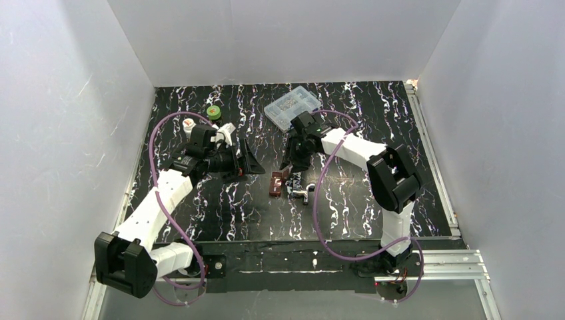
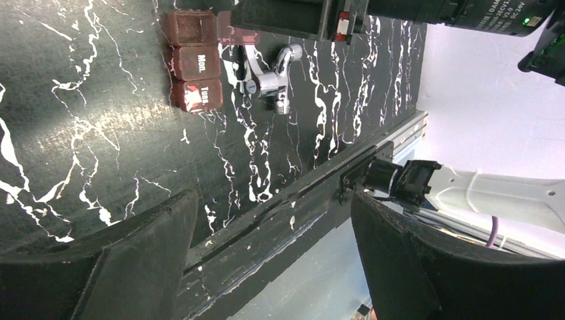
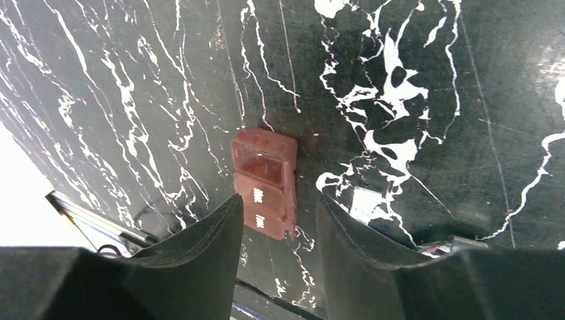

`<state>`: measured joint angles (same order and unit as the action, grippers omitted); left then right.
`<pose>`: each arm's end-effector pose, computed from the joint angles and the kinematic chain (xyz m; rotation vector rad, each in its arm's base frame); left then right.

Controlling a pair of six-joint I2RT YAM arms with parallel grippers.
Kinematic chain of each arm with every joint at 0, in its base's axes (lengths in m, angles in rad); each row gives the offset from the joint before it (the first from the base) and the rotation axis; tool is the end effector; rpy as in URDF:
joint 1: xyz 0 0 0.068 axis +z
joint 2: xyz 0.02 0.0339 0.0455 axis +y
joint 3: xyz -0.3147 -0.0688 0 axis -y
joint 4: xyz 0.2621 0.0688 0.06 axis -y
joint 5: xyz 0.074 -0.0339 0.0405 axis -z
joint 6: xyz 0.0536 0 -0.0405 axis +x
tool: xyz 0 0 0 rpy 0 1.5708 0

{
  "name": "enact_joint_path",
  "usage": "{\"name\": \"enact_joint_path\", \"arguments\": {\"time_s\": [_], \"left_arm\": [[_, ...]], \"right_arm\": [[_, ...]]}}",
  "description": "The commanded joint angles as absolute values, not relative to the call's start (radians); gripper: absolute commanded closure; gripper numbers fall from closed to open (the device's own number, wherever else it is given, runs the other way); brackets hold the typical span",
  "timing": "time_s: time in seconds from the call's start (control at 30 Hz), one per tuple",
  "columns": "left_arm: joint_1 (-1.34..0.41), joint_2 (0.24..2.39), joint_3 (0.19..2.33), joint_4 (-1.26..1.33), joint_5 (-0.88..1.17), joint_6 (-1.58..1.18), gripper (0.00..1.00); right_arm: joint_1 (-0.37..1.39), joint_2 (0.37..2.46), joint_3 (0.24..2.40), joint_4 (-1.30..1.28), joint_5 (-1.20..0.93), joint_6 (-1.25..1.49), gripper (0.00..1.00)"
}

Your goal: Sort the pills into containers

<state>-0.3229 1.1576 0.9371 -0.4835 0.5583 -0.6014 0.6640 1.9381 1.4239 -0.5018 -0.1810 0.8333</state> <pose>0.2315 -0.1074 0.3256 -0.0177 2.3962 -1.0996 0.3543 0.2895 0.2228 0.1627 2.7624 0.7200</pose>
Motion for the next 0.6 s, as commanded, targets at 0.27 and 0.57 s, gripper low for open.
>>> {"name": "enact_joint_path", "arguments": {"time_s": [0.27, 0.57], "left_arm": [[-0.322, 1.201, 1.110, -0.604, 0.155, -0.573, 0.13], [-0.233, 1.520, 1.479, -0.705, -0.323, -0.521, 0.10]], "right_arm": [[0.664, 1.781, 1.512, -0.628, -0.066, 0.769, 0.02], [0.663, 1.682, 1.506, -0.636, -0.061, 0.723, 0.02]]}}
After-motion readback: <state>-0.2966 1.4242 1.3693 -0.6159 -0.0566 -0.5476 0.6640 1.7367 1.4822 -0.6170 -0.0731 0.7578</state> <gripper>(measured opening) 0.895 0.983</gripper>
